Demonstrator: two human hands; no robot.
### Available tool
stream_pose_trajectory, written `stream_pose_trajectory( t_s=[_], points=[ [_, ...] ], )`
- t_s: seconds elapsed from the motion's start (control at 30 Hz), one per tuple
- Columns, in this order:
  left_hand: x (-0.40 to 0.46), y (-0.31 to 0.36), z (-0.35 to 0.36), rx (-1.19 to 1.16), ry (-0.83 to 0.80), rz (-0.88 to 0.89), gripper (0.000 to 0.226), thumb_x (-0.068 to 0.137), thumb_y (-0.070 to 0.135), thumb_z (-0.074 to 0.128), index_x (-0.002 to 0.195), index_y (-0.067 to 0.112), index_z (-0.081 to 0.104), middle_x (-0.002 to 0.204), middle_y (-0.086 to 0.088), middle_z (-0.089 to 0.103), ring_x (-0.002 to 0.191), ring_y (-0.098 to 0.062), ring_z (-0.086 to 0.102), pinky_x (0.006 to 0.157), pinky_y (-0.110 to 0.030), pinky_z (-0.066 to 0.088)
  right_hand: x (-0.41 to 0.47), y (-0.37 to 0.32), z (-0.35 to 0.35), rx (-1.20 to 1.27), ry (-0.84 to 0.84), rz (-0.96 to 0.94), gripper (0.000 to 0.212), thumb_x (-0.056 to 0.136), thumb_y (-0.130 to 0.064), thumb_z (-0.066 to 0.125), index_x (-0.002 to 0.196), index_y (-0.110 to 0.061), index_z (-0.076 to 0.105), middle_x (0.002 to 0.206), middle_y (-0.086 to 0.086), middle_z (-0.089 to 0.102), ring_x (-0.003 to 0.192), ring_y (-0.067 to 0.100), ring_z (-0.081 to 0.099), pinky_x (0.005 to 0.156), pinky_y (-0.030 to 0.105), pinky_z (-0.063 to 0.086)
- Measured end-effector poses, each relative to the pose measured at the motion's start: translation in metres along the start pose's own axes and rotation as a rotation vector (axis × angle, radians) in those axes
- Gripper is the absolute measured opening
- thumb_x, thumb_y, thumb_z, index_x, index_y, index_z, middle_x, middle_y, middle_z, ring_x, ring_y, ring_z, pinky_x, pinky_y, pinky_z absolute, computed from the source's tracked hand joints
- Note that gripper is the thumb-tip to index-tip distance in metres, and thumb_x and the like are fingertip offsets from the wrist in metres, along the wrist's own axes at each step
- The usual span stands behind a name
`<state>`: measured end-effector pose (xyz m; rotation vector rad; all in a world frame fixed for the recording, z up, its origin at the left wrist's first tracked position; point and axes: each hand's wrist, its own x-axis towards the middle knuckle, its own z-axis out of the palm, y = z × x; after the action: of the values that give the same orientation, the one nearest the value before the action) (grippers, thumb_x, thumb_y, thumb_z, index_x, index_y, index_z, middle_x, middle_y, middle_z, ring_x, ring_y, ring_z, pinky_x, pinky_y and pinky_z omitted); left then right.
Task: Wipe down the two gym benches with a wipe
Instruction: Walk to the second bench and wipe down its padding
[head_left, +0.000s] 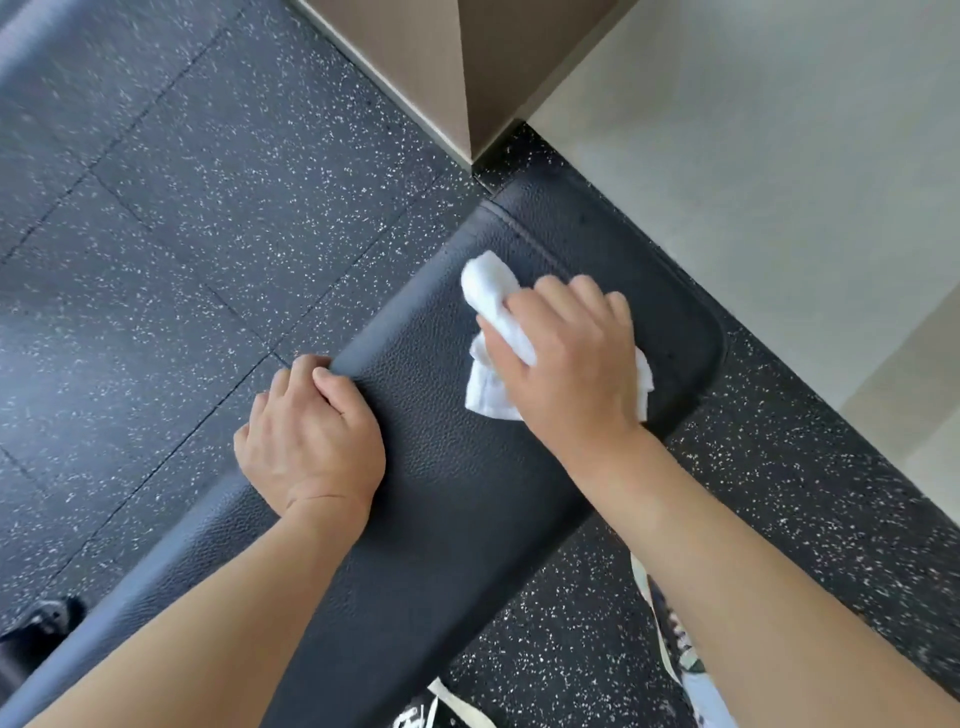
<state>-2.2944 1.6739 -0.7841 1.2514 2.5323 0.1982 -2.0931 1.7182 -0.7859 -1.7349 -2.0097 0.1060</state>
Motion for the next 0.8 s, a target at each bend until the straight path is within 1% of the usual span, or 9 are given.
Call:
stream_pose_trajectory(
  t_s=[0.1, 0.2, 0.33, 0.4, 0.47, 0.57, 0.6, 0.7, 0.8],
  points=[
    [0.001, 0.0, 0.001, 0.007, -0.007, 0.008, 0.048, 0.1, 0.036, 0.022, 0.112, 0.021, 0.066, 0.111, -0.007, 0.07, 0.104, -0.037, 0.06, 0.092, -0.048, 0.039, -0.056, 0.046, -0.033, -0.022, -0.033, -0.052, 0.034, 0.1, -0.036, 0.064, 0.074, -0.015, 0.056, 0.069, -0.001, 0.047, 0.068, 0.025, 0.043, 0.065, 0.038, 0.028],
    [0.001, 0.0, 0.001, -0.002, -0.006, 0.01, 0.048, 0.1, 0.036, 0.023, 0.113, 0.022, 0.067, 0.112, -0.006, 0.071, 0.105, -0.036, 0.06, 0.092, -0.048, 0.04, -0.063, 0.061, -0.039, -0.023, -0.052, -0.114, 0.036, 0.101, -0.037, 0.064, 0.074, -0.015, 0.054, 0.067, 0.0, 0.045, 0.067, 0.025, 0.041, 0.063, 0.039, 0.029],
    [0.0, 0.0, 0.0, -0.008, -0.007, 0.01, 0.047, 0.1, 0.035, 0.024, 0.115, 0.023, 0.067, 0.115, -0.004, 0.071, 0.108, -0.036, 0.06, 0.093, -0.048, 0.039, -0.005, 0.036, -0.012, -0.013, -0.041, -0.115, 0.034, 0.098, -0.038, 0.065, 0.075, -0.016, 0.053, 0.07, 0.003, 0.05, 0.07, 0.028, 0.044, 0.065, 0.038, 0.027],
    [0.001, 0.0, 0.001, -0.004, -0.007, 0.006, 0.045, 0.101, 0.035, 0.025, 0.115, 0.023, 0.066, 0.115, -0.004, 0.071, 0.108, -0.036, 0.059, 0.093, -0.048, 0.039, 0.042, 0.017, 0.008, -0.008, -0.02, -0.091, 0.028, 0.094, -0.038, 0.067, 0.078, -0.016, 0.058, 0.075, 0.004, 0.057, 0.073, 0.03, 0.051, 0.066, 0.039, 0.033],
    [0.001, 0.0, 0.002, -0.003, -0.001, 0.011, 0.046, 0.1, 0.036, 0.024, 0.114, 0.024, 0.066, 0.115, -0.004, 0.071, 0.108, -0.036, 0.06, 0.094, -0.048, 0.04, 0.088, -0.006, 0.031, -0.015, -0.014, -0.101, 0.023, 0.093, -0.039, 0.063, 0.085, -0.018, 0.065, 0.082, 0.003, 0.065, 0.08, 0.031, 0.057, 0.07, 0.039, 0.036],
    [0.0, -0.001, 0.002, -0.002, 0.002, 0.004, 0.046, 0.1, 0.037, 0.024, 0.114, 0.024, 0.066, 0.114, -0.003, 0.071, 0.107, -0.035, 0.06, 0.094, -0.048, 0.04, 0.124, -0.029, 0.054, -0.061, -0.141, -0.145, 0.021, 0.097, -0.039, 0.055, 0.094, -0.023, 0.069, 0.093, -0.001, 0.07, 0.093, 0.028, 0.059, 0.076, 0.038, 0.032],
    [0.0, -0.001, 0.003, 0.0, 0.001, 0.001, 0.046, 0.1, 0.037, 0.023, 0.114, 0.024, 0.066, 0.114, -0.003, 0.071, 0.107, -0.035, 0.06, 0.094, -0.048, 0.04, 0.122, -0.028, 0.054, -0.046, -0.16, -0.163, 0.022, 0.097, -0.039, 0.056, 0.093, -0.022, 0.068, 0.092, 0.0, 0.069, 0.092, 0.028, 0.059, 0.076, 0.038, 0.03],
    [0.0, 0.0, 0.002, -0.002, 0.002, -0.002, 0.046, 0.1, 0.036, 0.023, 0.114, 0.024, 0.066, 0.113, -0.004, 0.071, 0.106, -0.035, 0.06, 0.093, -0.048, 0.04, 0.079, 0.004, 0.026, 0.038, -0.104, -0.226, 0.023, 0.095, -0.038, 0.063, 0.089, -0.016, 0.065, 0.084, 0.004, 0.062, 0.079, 0.03, 0.054, 0.07, 0.039, 0.032],
    [0.001, -0.001, 0.003, -0.001, 0.012, 0.001, 0.047, 0.1, 0.037, 0.023, 0.114, 0.024, 0.067, 0.112, -0.004, 0.071, 0.104, -0.035, 0.06, 0.092, -0.048, 0.04, 0.009, 0.052, -0.016, 0.063, -0.119, -0.299, 0.024, 0.099, -0.033, 0.066, 0.085, -0.019, 0.053, 0.077, 0.003, 0.05, 0.071, 0.028, 0.043, 0.067, 0.04, 0.029]
  ],
)
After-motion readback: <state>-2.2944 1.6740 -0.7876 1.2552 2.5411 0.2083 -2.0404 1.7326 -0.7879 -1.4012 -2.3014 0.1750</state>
